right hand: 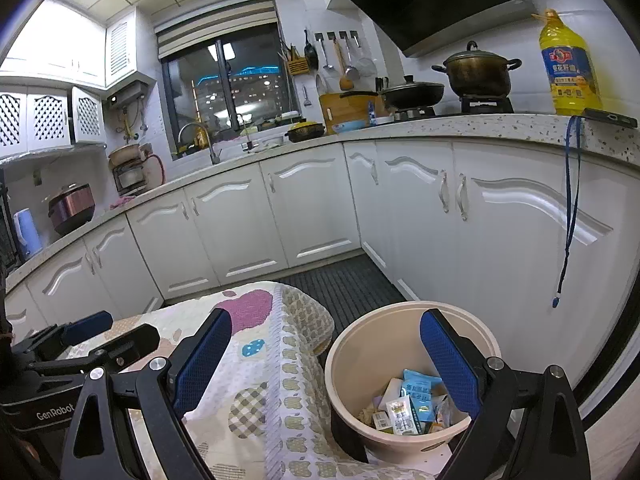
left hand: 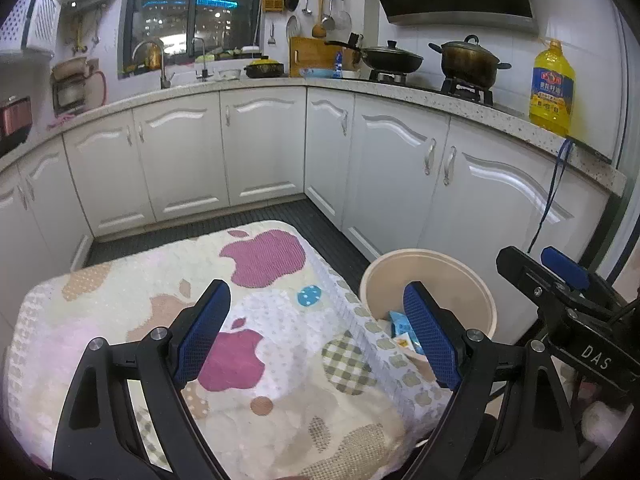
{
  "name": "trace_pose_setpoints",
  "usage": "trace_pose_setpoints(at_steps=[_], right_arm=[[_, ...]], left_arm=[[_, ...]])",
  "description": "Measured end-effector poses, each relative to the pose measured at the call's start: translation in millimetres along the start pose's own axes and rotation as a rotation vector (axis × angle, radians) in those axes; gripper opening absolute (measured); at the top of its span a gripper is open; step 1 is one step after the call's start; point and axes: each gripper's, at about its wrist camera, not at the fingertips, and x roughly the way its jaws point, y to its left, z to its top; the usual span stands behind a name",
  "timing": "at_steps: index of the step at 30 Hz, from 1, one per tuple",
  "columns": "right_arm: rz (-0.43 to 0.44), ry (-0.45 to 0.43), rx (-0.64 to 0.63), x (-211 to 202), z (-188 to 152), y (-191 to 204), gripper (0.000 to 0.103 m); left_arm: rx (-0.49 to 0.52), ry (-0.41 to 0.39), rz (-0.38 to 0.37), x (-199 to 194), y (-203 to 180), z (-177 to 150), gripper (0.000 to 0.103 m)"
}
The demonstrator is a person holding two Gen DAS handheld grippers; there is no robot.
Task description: Collect trash
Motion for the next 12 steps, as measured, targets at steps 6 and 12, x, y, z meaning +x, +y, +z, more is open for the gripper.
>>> trace_pose_setpoints(at_steps=[6,12], right_arm=[[-0.005,-0.004,0.008,-1.9,0.0,-2.1,0.094],[-0.004,0.003,0.004,-0.7,-0.7,-0.1,0.094]], left_arm=[[-0.002,-0.021,-0.022,-2.3,-1.1,-1.4,0.088],[0.01,-0.023,-0.026,-2.4,-2.5,-4.0,0.088]])
